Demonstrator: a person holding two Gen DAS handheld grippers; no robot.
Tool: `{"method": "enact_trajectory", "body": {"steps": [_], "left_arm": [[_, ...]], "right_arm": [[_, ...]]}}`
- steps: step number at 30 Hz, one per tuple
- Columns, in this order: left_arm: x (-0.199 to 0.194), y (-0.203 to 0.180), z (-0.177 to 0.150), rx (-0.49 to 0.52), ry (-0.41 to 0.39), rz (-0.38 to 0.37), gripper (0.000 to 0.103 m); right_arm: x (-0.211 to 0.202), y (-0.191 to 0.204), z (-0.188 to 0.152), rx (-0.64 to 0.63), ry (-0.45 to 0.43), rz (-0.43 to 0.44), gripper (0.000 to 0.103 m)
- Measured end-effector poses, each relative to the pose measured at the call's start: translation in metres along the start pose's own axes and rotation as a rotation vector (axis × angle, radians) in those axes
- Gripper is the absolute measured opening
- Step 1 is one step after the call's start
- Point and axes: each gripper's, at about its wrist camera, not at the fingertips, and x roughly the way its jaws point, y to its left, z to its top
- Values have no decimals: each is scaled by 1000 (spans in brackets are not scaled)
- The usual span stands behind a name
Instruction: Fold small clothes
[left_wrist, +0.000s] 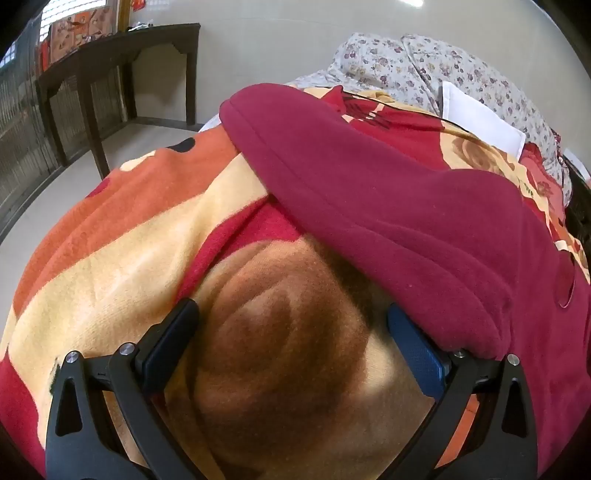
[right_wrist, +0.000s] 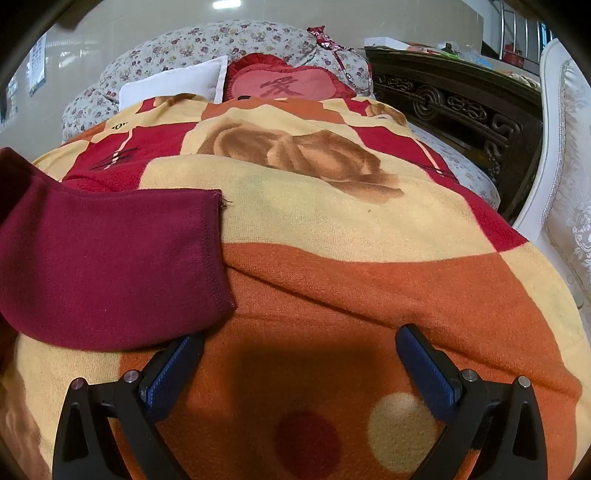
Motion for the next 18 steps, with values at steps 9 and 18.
{"method": "enact_trajectory", "body": {"steps": [9,18], "left_arm": [[-17,-18,-6,138,47,55,102],[-93,-80,-23,272,-59,60,102]], "right_arm": [[1,0,-1,-1,0,-1,103],[1,-1,-1,-1,-1,-1,103]]}}
